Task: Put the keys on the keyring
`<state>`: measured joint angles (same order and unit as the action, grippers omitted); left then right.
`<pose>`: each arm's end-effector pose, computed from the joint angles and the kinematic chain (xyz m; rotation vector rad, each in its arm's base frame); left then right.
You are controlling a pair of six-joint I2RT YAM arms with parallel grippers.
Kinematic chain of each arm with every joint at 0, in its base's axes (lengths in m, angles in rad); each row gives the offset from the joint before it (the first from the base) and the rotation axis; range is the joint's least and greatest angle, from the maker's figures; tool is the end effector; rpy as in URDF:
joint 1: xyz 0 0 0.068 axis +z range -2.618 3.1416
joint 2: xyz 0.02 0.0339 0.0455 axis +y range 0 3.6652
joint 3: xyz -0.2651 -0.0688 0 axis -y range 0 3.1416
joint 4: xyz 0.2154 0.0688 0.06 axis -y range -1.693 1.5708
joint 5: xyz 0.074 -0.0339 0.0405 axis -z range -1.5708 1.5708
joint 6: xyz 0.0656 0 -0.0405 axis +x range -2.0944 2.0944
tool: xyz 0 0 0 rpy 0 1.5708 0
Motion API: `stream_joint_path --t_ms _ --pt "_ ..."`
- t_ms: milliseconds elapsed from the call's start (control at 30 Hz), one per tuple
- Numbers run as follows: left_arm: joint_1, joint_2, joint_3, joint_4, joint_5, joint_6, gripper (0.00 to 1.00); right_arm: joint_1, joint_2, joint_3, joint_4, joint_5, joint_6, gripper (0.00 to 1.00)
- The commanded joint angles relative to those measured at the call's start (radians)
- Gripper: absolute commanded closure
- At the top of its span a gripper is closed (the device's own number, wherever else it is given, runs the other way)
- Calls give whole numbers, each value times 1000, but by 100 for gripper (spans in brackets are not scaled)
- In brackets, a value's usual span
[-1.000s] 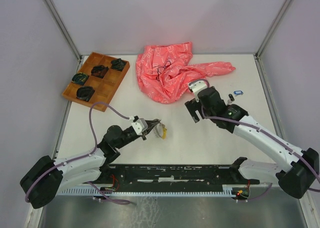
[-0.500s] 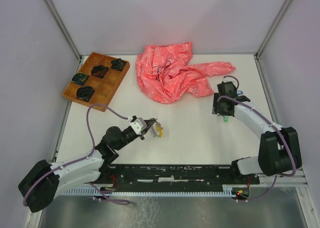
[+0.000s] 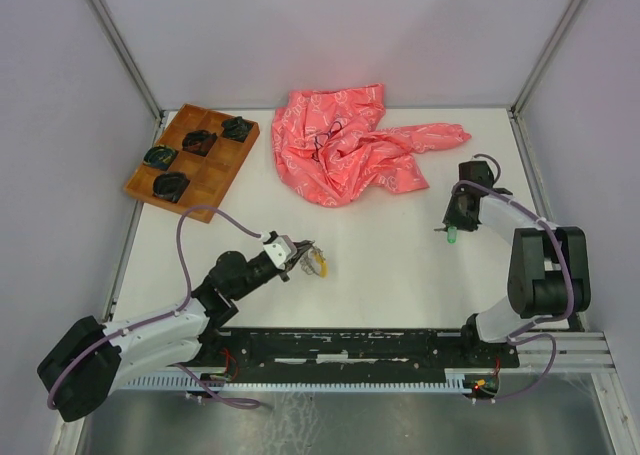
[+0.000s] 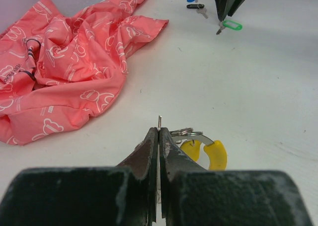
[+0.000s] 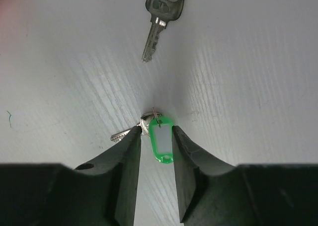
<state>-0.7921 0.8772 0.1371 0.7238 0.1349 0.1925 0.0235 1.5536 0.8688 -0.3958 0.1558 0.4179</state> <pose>0.1265 -0.1407 0.2141 0.8569 1.3708 -0.5728 0.2857 -0.0035 0.1663 0.5656 2.5688 -0.0563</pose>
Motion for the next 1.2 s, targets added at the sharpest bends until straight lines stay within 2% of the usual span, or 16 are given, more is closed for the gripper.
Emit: stream_joint_path --t_ms 0,133,267,433,600,933,1167 --pt "-1 2 40 34 10 21 97 -24 9 21 61 -34 13 64" --pt "0 10 45 30 21 21 97 -32 32 25 68 -36 5 70" --pt "0 14 50 25 24 20 97 -33 45 24 66 -33 0 81" --pt "0 18 53 21 32 19 97 -31 40 44 19 -52 -23 99" --pt "-1 31 63 8 37 21 97 19 5 133 -154 -116 -65 99" --pt "0 13 69 -13 37 20 97 287 62 376 -595 -132 -207 99" --pt "-1 18 76 -27 37 21 97 427 102 409 -626 -117 -197 99"
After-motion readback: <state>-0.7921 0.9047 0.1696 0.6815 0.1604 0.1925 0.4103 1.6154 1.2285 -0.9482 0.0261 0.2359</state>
